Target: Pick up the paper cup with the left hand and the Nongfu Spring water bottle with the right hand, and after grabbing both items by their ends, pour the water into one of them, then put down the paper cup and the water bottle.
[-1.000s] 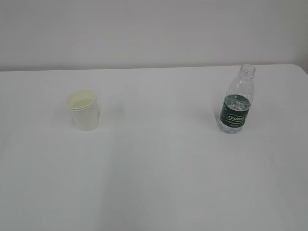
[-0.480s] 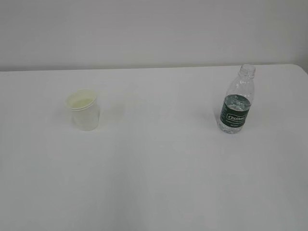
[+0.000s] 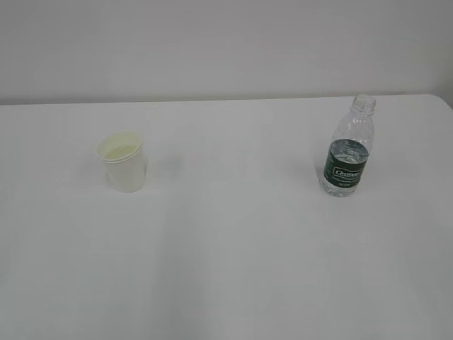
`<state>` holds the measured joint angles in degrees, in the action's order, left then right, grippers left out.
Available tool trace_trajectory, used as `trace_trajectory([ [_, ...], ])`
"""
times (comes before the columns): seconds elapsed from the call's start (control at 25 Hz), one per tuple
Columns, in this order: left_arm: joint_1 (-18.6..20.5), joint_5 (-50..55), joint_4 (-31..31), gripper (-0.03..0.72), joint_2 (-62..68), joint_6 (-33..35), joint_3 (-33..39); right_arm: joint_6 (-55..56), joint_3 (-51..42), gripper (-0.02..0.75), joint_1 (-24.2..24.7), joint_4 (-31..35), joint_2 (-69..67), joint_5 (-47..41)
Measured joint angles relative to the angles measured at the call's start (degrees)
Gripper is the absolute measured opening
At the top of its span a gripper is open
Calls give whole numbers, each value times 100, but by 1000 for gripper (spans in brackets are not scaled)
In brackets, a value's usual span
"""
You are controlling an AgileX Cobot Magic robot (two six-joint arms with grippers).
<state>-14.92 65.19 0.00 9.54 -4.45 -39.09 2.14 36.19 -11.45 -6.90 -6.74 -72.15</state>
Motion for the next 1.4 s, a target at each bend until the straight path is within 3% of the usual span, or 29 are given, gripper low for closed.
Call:
trace_trajectory([
  [0.24,0,-52,0,532,0,0,359,0,-273,590,0,0,0,152],
  [0.68,0,-92,207,519,0,0,364,0,-602,590,0,0,0,792],
  [1.4,0,-272,154,505,0,0,859,0,-772,590,0,0,0,736],
])
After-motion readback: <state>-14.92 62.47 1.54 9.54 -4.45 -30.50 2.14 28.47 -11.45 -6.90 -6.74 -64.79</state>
